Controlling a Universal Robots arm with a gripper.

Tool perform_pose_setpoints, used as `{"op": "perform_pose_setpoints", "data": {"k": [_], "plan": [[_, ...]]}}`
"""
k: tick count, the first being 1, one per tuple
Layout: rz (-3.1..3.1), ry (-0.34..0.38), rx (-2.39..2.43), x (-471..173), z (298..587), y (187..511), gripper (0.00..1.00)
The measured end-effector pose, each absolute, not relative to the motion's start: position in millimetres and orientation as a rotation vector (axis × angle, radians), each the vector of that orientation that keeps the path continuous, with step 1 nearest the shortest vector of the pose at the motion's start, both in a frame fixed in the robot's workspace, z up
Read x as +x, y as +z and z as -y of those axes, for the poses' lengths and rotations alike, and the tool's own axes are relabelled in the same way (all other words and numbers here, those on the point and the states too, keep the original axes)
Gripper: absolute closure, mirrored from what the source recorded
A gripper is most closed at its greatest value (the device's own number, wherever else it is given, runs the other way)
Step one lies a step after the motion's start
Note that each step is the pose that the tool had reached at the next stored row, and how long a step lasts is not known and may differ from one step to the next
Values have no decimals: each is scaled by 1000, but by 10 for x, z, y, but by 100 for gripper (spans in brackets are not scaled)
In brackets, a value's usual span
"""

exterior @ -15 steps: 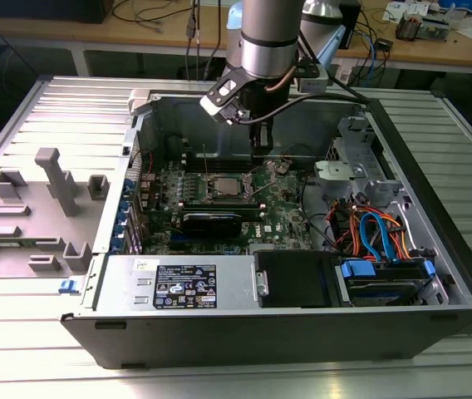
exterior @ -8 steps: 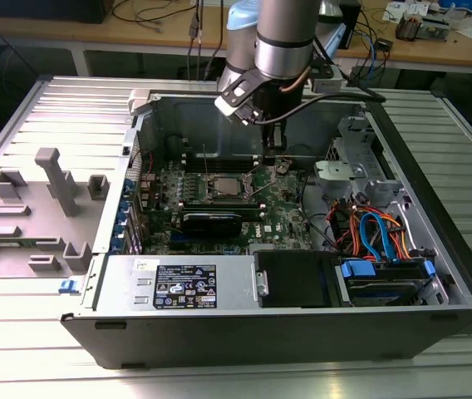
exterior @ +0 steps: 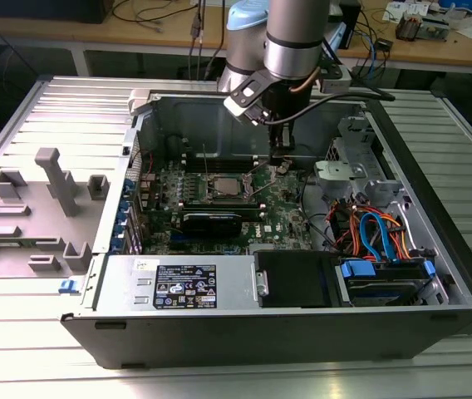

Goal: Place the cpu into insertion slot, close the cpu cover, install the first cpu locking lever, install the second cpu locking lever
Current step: 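Close the cpu cover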

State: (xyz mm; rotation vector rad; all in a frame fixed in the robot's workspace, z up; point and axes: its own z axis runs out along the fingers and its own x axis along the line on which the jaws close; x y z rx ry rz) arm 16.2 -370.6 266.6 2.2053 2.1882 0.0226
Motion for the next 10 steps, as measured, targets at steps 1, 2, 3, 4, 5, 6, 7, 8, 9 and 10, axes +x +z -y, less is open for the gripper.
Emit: {"op": "perform_pose_setpoints", "data": {"k": [1,2,3,4,5,6,7,8,9,10], "plan": [[-2188,23,2205,175,3706,2666,89],[-2189,23,2205,187,3705,2666,89],[-2189,23,2205,196,3706,2666,89],[-2188,23,2205,197,3706,2666,89],[-2188,23,2205,197,3706,2666,89],[-2189,23,2205,206,3706,2666,89],[-2189,23,2205,212,3706,2666,89],[-2189,23,2205,212,3706,2666,89],[-2189,23,2205,212,3706,2666,89],[-2189,23,2205,212,3706,2666,89]]}}
